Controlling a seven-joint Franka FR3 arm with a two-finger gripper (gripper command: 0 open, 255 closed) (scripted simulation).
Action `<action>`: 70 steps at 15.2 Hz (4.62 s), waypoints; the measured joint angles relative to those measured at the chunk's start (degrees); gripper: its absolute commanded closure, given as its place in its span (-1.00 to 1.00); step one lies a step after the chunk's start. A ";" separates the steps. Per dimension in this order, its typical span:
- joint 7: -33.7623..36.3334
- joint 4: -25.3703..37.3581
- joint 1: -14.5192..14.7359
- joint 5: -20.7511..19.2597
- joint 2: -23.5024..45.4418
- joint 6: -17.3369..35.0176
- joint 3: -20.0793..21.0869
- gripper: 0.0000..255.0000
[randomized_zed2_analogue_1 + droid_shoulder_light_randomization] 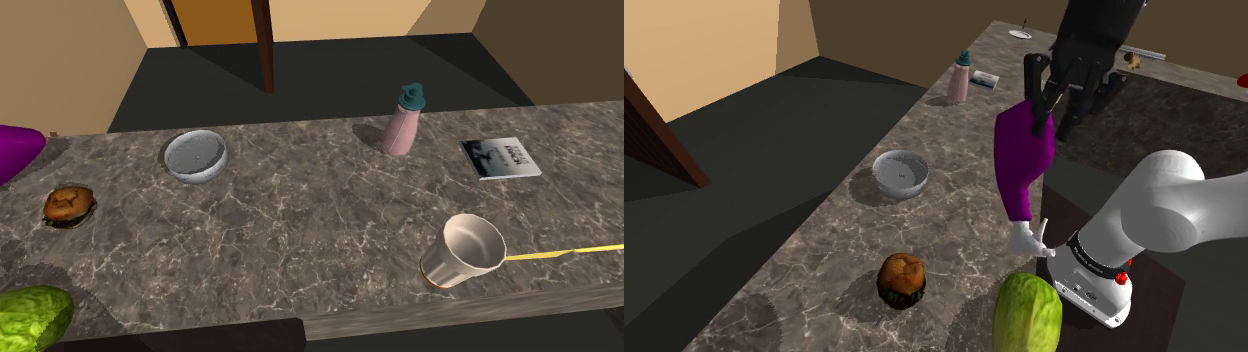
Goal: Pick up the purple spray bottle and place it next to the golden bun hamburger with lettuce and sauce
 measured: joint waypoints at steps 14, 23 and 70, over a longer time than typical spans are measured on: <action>-3.08 -12.15 0.54 2.09 -3.26 8.44 2.55 1.00; -4.95 -18.94 1.16 4.07 -4.15 14.09 4.61 1.00; -14.10 -36.61 4.03 15.81 5.16 39.59 14.00 -1.00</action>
